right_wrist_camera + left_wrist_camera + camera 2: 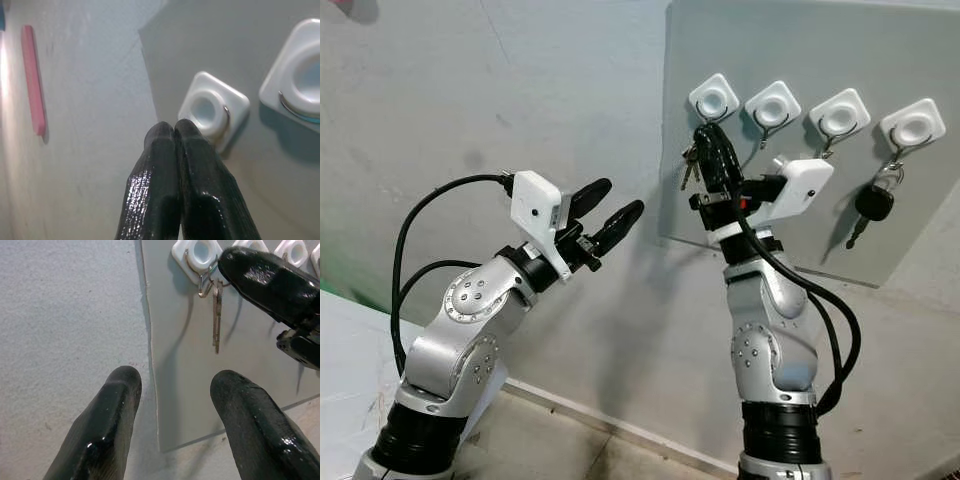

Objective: Hang keys on a hook

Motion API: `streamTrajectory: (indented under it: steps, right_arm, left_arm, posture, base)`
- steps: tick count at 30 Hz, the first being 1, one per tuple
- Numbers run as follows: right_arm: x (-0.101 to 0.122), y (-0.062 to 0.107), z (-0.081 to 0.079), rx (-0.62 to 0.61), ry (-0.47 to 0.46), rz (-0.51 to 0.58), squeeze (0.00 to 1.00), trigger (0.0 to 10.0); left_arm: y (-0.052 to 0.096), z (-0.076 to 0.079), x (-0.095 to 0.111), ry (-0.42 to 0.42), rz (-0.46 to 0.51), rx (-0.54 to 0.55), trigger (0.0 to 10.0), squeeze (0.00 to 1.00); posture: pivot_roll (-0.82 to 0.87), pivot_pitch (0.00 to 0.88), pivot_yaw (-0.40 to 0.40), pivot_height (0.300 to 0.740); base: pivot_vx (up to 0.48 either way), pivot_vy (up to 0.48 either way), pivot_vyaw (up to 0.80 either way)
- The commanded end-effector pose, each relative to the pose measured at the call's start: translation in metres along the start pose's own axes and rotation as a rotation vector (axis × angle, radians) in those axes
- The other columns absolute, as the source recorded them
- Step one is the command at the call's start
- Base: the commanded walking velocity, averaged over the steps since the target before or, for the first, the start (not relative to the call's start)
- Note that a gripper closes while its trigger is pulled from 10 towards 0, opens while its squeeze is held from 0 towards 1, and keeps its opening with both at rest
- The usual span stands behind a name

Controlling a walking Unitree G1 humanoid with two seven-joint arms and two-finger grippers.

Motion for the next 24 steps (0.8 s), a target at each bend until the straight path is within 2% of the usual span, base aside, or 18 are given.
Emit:
streamTrajectory:
  steps: [1, 11, 21, 24]
  right_arm:
    - [0.000, -0.005, -0.003, -0.001, -0.024, 0.004, 0.00, 10.0]
    - [-0.008, -0.002, 0.005, -0.060, -0.095, -0.016, 0.00, 10.0]
    - [-0.009, 0.007, 0.017, -0.132, -0.229, 0.015, 0.00, 10.0]
    - [-0.009, 0.009, 0.020, -0.146, -0.302, 0.028, 0.00, 10.0]
  left_arm:
    - [-0.002, 0.002, 0.008, -0.013, 0.019, -0.014, 10.0, 0.00]
    - [-0.001, 0.002, 0.009, -0.011, 0.019, -0.006, 10.0, 0.00]
    - [-0.001, 0.002, 0.008, -0.006, 0.018, -0.007, 10.0, 0.00]
    - [-0.001, 0.003, 0.008, -0.007, 0.018, -0.009, 10.0, 0.00]
  posture:
    - [0.15, 0.000, 0.051, 0.736]
    - [0.16, 0.000, 0.044, 0.736]
    - [0.16, 0.000, 0.047, 0.736]
    - [0.16, 0.000, 0.047, 0.736]
  base:
    - [0.000, 0.000, 0.00]
    - [0.000, 0.000, 0.00]
    - [0.000, 0.000, 0.00]
    - [0.000, 0.000, 0.00]
Point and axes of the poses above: a point about 5 cm out from each wrist's last joint towards the gripper, its own y axis pointing back from the gripper into the wrist, its own x axis along the axis of the wrist's last joint, z = x × y, the point moved 4 cm from there along -y, pointing out of the wrist towards the gripper, and after that the axes turned 1 degree about -y, right-handed, at the moved point
